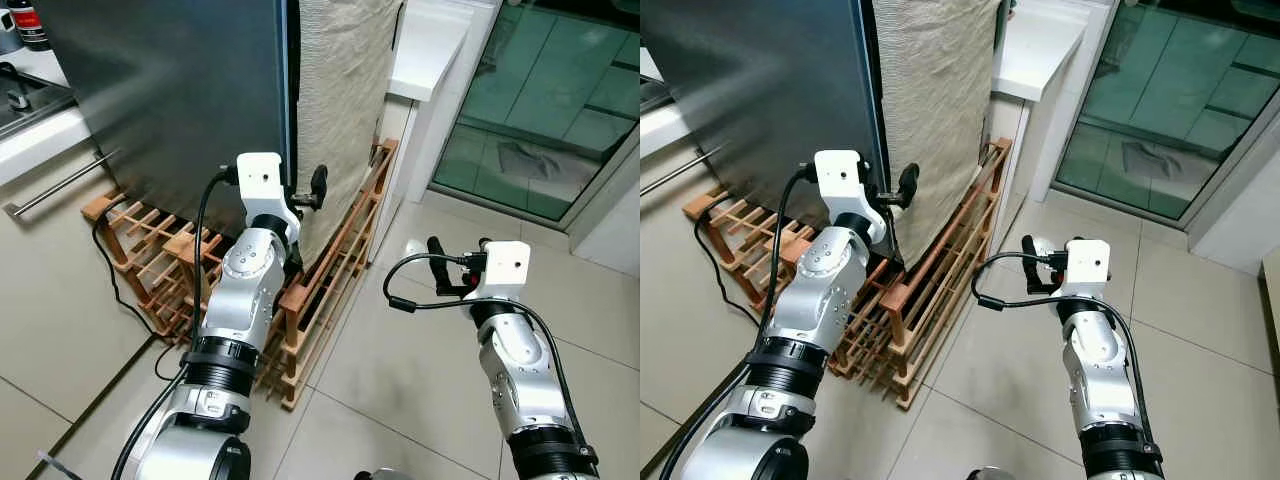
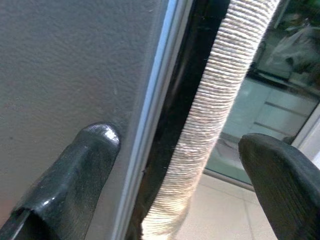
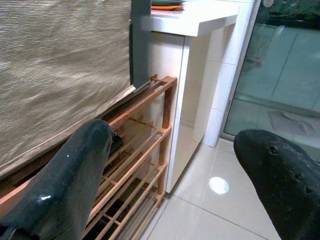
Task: Restocking fridge
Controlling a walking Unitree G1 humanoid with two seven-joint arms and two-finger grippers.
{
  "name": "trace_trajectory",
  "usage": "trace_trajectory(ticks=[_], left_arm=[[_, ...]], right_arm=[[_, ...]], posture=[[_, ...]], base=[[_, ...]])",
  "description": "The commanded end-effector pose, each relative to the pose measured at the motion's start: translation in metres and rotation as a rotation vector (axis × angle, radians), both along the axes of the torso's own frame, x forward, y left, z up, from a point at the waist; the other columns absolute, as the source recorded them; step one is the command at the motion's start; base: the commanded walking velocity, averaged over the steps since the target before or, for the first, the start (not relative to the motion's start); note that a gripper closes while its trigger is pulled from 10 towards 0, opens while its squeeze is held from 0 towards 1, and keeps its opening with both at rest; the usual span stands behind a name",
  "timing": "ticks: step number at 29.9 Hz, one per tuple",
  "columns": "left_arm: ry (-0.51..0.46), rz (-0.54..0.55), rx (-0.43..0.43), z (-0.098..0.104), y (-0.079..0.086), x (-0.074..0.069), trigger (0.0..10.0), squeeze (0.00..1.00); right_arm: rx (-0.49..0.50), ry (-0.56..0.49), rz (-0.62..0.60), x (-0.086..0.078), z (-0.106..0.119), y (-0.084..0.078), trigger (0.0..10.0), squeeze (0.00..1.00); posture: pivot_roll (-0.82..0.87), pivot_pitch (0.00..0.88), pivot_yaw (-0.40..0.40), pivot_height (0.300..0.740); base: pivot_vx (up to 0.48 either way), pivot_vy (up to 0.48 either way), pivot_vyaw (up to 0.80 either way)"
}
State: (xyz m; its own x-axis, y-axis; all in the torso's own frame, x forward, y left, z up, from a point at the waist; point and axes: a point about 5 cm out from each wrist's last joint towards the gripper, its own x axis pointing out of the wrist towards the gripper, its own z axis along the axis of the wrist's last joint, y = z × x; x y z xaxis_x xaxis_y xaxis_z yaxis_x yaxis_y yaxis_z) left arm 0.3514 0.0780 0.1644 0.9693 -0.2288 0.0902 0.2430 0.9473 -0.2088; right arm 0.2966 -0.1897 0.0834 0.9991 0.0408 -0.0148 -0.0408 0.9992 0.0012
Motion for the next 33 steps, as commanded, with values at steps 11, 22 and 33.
trace_trajectory(ticks=[11,22,33], left_arm=[[-0.018,-0.123,-0.019,0.004,-0.024,-0.005,10.0,0.00],[-0.034,-0.116,0.087,0.008,-0.036,0.010,10.0,0.00],[0.080,-0.154,0.126,-0.001,-0.050,0.027,10.0,0.00]], right_arm=[[-0.005,-0.006,-0.011,-0.001,0.001,-0.005,10.0,0.00],[-0.003,-0.005,-0.009,-0.001,0.001,-0.003,10.0,0.00],[-0.008,-0.011,-0.001,0.000,0.003,-0.002,10.0,0.00]], posture=[[-0.09,0.000,-0.020,0.735],[-0.10,0.000,-0.021,0.735],[-0.12,0.000,-0.015,0.735]], base=[[0.000,0.000,0.00],[0.000,0.000,0.00],[0.000,0.000,0.00]])
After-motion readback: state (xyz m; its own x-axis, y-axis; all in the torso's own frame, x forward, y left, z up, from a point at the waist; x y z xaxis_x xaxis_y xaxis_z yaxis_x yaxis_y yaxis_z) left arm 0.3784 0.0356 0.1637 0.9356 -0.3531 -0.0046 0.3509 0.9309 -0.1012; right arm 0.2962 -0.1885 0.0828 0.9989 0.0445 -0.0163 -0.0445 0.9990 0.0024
